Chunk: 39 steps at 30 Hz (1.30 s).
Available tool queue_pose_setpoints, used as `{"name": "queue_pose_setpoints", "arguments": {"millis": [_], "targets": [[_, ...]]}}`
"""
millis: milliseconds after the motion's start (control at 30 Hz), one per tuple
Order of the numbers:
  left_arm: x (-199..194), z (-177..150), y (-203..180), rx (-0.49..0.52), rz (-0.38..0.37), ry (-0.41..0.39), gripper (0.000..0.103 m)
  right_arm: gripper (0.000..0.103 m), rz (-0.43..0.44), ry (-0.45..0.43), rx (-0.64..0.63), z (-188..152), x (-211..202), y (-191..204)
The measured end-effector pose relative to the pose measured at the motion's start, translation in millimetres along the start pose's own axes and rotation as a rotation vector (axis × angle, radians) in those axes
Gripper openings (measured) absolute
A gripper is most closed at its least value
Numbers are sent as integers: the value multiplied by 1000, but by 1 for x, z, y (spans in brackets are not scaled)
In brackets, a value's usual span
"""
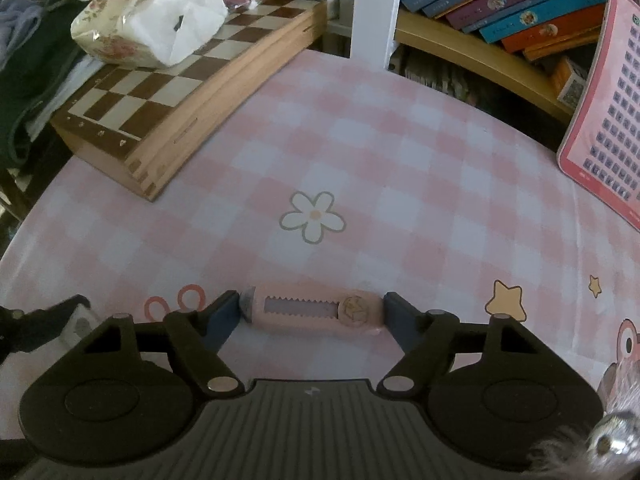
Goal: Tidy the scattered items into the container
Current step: 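Lift and carry the white card box and pink knife over the yellow box with both tools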
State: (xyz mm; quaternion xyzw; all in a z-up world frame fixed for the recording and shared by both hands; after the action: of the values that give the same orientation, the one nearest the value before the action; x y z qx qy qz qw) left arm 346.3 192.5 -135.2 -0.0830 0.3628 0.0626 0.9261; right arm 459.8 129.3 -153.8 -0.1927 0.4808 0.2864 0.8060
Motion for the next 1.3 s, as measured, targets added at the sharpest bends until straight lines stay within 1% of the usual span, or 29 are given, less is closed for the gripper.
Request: {"name": "queue_pose_setpoints", "arguments": {"millis": [133,333,500,633,767,867,1033,1200,1300], "targets": [[-11,4,-2,-6,-11,-12,53,75,8,-5,2,-2,-4,0],[-29,8,-4,6,-20,-22,53,75,28,-48,-6,-9,-27,11],[-52,11,-5,11,-35,-41,52,76,43,-85,23,-17,-52,11],[-72,13,-10,30,-57,-57,52,76,31,-134,38,-24,-79,5],[-95,14,-15,54,-83,-82,52,76,23,-176,67,-38,-107,1],[-111,13,-19,52,-108,-94,52,76,18,-205,69,-50,-128,5],[-135,5,-26,55,-146,-102,52,76,28,-235,42,-73,-157,20],[-159,-7,-27,34,-178,-99,52,76,43,-254,21,-98,-183,37],[-173,-13,-29,35,-191,-102,52,76,38,-276,-6,-111,-200,48]]}}
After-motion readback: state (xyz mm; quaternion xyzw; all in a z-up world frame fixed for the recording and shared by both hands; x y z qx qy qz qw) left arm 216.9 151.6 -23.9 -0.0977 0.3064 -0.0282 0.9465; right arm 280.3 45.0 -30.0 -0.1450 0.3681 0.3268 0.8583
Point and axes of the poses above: each gripper's, at about its wrist camera, not at the fingertips, and x roughly the way its jaws point, y to its left, z to its top, the point moved 9 cm from there along x, roughly the way its jaws point, and after that the axes turned 6 degrees about -x, right-handed, at the moved point
